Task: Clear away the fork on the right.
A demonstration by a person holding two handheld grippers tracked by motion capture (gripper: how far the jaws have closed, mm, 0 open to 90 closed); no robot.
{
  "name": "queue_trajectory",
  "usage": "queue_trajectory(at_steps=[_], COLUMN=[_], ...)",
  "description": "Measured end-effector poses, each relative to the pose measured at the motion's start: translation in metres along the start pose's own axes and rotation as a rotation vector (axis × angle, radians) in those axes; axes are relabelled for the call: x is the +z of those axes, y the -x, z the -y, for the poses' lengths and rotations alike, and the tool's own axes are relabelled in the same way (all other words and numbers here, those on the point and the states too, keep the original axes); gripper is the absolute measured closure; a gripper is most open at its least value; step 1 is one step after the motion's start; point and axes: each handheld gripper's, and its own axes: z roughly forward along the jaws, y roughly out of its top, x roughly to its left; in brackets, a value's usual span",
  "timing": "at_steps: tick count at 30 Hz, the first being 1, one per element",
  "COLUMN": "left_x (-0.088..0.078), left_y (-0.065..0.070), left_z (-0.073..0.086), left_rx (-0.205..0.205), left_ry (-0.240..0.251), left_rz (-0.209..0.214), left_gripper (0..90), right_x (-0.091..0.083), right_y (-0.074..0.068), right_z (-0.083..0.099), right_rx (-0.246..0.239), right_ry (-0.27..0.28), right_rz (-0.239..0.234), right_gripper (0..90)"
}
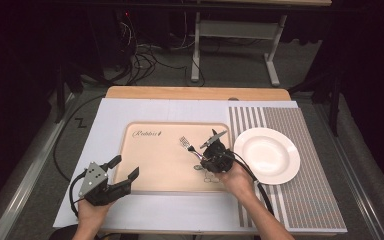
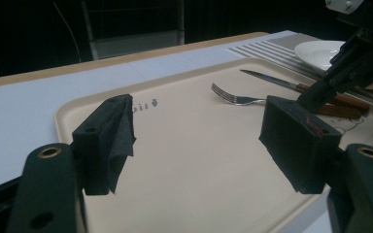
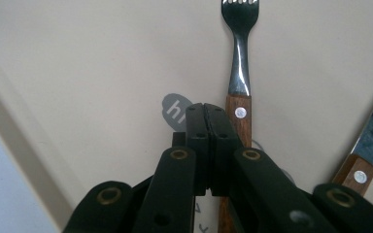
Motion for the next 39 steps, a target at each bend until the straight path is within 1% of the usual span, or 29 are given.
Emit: queue_trajectory(at_steps=[7, 10, 11, 12, 13, 15, 16, 20, 22, 25, 28, 29, 31, 36, 37, 39], left_x=[0.000, 0.000, 0.000, 0.000, 0.000, 0.000, 0.000, 0.000, 0.000, 0.000, 0.000, 0.000, 0.000, 0.000, 0.000, 0.000], left_y=[0.000, 0.000, 0.000, 0.000, 0.000, 0.000, 0.000, 0.000, 0.000, 0.000, 0.000, 0.000, 0.000, 0.001, 0.001, 0.002], left_z=[0.000, 0.000, 0.000, 0.000, 0.000, 0.000, 0.000, 0.000, 0.000, 0.000, 0.000, 0.000, 0.000, 0.000, 0.000, 0.000], left_rx=[0.000, 0.001, 0.001, 0.001, 0.002, 0.000, -0.001, 0.002, 0.001, 0.005, 0.003, 0.003, 0.004, 0.006, 0.003, 0.002], left_ry=[-0.001, -0.002, -0.002, -0.002, -0.002, -0.001, 0.000, -0.001, -0.003, -0.004, -0.003, -0.003, -0.004, -0.003, -0.002, 0.002], left_rz=[0.000, -0.001, -0.002, -0.002, -0.002, -0.002, -0.002, -0.002, -0.001, -0.003, -0.004, -0.004, -0.004, -0.011, -0.009, -0.001], left_gripper=[28.7, 28.8, 28.8, 28.8, 28.8, 28.8, 28.8, 28.8, 28.9, 28.8, 28.8, 28.9, 28.9, 29.0, 28.9, 27.7], right_x=[0.007, 0.008, 0.008, 0.009, 0.008, 0.009, 0.008, 0.009, 0.009, 0.008, 0.008, 0.008, 0.008, 0.009, 0.009, 0.009], right_y=[0.004, 0.004, 0.004, 0.005, 0.005, 0.008, 0.009, 0.013, 0.016, 0.019, 0.023, 0.024, 0.027, 0.030, 0.030, 0.032], right_z=[0.001, 0.001, 0.001, 0.000, 0.000, 0.000, 0.000, 0.000, 0.000, 0.000, 0.000, 0.000, 0.000, 0.000, 0.000, 0.000], right_rx=[0.001, 0.005, 0.004, -0.008, 0.002, 0.002, 0.012, 0.008, 0.023, 0.029, 0.044, 0.041, 0.052, 0.059, 0.073, 0.068], right_ry=[-0.013, -0.019, -0.022, -0.022, -0.025, -0.020, -0.020, -0.014, -0.011, -0.012, -0.008, -0.007, -0.005, -0.002, -0.003, 0.003], right_rz=[0.010, 0.024, 0.030, 0.036, 0.040, 0.042, 0.043, 0.048, 0.053, 0.056, 0.061, 0.062, 0.067, 0.070, 0.071, 0.075], right_gripper=[90.0, 90.0, 90.0, 90.0, 90.0, 90.0, 90.0, 90.0, 90.0, 90.0, 90.0, 90.0, 90.0, 90.0, 90.0, 90.0])
